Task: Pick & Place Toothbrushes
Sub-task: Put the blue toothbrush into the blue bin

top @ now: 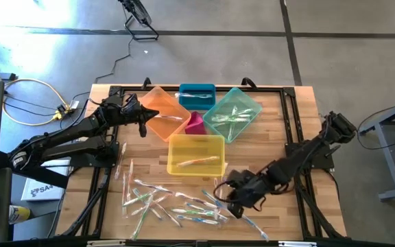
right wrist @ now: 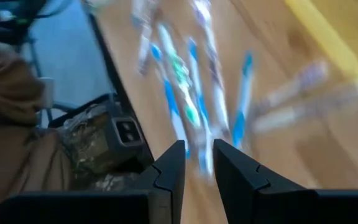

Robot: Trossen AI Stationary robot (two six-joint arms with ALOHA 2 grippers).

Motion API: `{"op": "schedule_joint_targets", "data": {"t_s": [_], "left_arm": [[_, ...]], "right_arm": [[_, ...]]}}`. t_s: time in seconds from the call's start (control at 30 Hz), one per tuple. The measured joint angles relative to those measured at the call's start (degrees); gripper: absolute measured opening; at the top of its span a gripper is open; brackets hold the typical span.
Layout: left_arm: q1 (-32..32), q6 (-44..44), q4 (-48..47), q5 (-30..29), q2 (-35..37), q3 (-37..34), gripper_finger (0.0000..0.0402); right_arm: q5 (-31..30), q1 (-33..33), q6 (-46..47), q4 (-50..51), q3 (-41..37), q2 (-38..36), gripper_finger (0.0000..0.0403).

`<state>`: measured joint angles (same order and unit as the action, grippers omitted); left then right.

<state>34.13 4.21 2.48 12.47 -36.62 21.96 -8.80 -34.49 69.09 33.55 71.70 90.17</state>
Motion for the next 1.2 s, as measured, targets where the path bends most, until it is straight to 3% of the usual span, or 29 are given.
{"op": "schedule_joint_targets", "data": {"t_s": [0.27, 0.53, 0.7, 0.93, 1.03, 1.2], "left_arm": [[0.0, 0.0, 0.67, -0.02, 0.0, 0.0, 0.0], [-0.02, 0.37, 1.29, -0.07, 0.02, 0.0, 0.0], [0.0, 0.46, 3.66, -0.2, 0.02, 0.0, 0.0], [-0.01, 1.3, 5.51, -0.17, 0.02, 0.0, 0.0], [-0.02, 2.52, 5.52, -0.17, 0.02, 0.0, 0.0], [-0.01, 3.04, 5.54, -0.17, 0.02, 0.0, 0.0]], "right_arm": [[0.23, -6.54, 21.84, 12.51, 0.0, 0.04, 0.0075], [1.77, -11.48, 36.97, 16.88, -0.02, 0.26, 0.0075], [4.87, -12.21, 40.09, 17.34, -0.02, 1.41, 0.0075], [17.5, -11.53, 40.32, 16.28, -0.09, 7.81, 0.0053], [17.43, -11.53, 40.3, 14.62, -0.11, 8.73, 0.0038], [10.01, -11.64, 40.22, 10.87, -0.11, 8.76, 0.0026]]}}
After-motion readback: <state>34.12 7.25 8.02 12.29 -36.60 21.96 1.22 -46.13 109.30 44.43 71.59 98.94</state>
